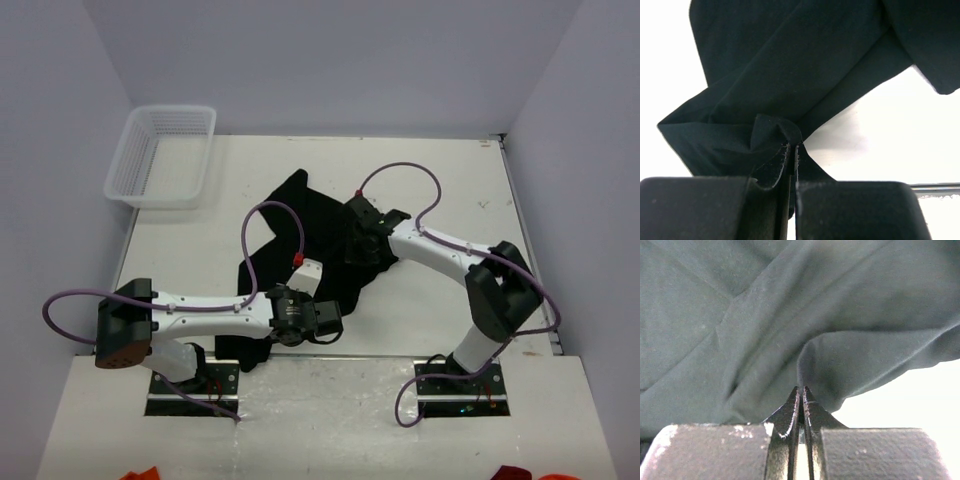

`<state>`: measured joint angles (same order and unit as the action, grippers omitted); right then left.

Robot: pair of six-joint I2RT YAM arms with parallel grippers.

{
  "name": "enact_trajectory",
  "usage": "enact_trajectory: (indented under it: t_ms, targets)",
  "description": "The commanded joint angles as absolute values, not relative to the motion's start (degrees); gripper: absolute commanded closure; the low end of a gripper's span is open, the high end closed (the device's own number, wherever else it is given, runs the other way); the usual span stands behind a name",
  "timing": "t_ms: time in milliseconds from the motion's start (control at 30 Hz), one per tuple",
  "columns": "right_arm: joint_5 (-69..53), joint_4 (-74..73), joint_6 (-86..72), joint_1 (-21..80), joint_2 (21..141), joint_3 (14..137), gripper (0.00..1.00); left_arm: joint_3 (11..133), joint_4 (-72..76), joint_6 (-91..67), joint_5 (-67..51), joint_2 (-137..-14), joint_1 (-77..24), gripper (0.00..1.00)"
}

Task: Fold and stack the t-shirts
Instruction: Flatten out the tshirt

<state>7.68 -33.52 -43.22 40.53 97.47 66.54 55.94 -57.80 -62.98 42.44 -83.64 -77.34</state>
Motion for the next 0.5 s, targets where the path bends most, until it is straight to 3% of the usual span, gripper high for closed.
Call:
enact_trajectory:
  t_ms: [0,200,467]
  targets:
    - [13.4,-39.0,-40.3,39.0,88.6,70.2,1.0,61.2,-62.1,-65.3,46.5,-81.7,-77.8,1.0]
    - [16.2,-43.3,-32.2,33.7,78.7,74.0,1.0,70.9,-73.8,-68.0,50.3,-79.6,-78.8,1.0]
    - [19.2,-49.1,-21.9,29.2,69.7,86.8,1.0,83.2,-74.2,-58.7,56.5,-70.6,-78.9,1.0]
